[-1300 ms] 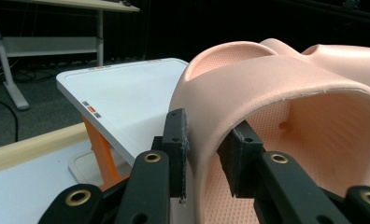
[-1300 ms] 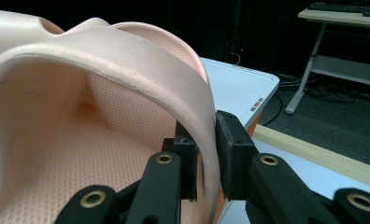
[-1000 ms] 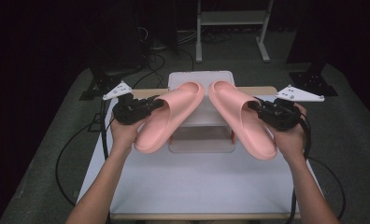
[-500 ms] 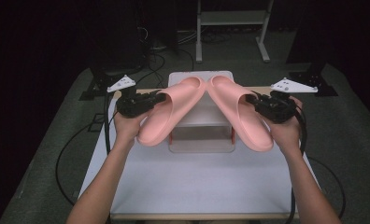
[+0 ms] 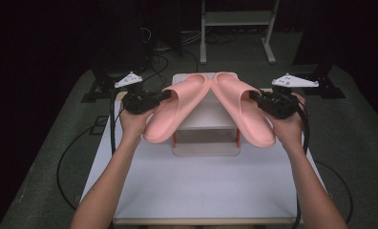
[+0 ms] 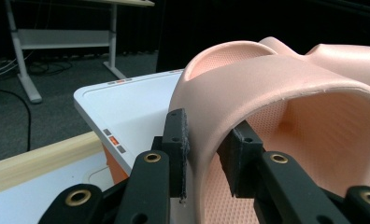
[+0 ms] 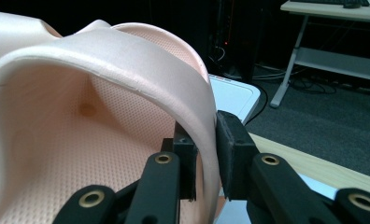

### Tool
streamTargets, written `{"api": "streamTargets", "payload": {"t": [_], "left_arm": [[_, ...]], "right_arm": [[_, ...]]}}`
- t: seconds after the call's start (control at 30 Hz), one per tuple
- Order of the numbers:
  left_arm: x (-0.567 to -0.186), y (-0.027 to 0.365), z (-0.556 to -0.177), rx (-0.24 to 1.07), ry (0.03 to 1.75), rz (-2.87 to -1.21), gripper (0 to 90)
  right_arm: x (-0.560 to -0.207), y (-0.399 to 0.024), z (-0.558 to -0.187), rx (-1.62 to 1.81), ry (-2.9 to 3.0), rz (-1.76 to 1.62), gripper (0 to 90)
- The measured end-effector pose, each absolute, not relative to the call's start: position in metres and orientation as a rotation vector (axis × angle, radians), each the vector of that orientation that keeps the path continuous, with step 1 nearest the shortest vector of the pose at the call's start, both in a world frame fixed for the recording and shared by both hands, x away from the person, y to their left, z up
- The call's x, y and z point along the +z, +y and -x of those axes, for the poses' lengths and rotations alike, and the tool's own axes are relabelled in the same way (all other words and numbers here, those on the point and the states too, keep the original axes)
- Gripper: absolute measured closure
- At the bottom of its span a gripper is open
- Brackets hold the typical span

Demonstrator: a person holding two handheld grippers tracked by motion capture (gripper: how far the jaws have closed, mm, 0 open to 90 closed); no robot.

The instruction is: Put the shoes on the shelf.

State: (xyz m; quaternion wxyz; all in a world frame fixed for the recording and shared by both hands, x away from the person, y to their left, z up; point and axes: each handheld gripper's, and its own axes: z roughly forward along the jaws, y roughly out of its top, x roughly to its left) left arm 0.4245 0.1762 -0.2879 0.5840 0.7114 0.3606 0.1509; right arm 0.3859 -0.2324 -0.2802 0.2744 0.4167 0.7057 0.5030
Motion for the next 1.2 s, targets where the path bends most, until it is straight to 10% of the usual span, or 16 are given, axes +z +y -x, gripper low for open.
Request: {"api": "streamTargets", "payload": {"t": [1.2], "left_arm": [[-0.289, 0.155, -0.460, 0.337, 0.948, -1.673, 70.1]], "right_arm": [[-0.280, -0.222, -0.425, 1.272, 1.893, -1.233, 75.1]]}}
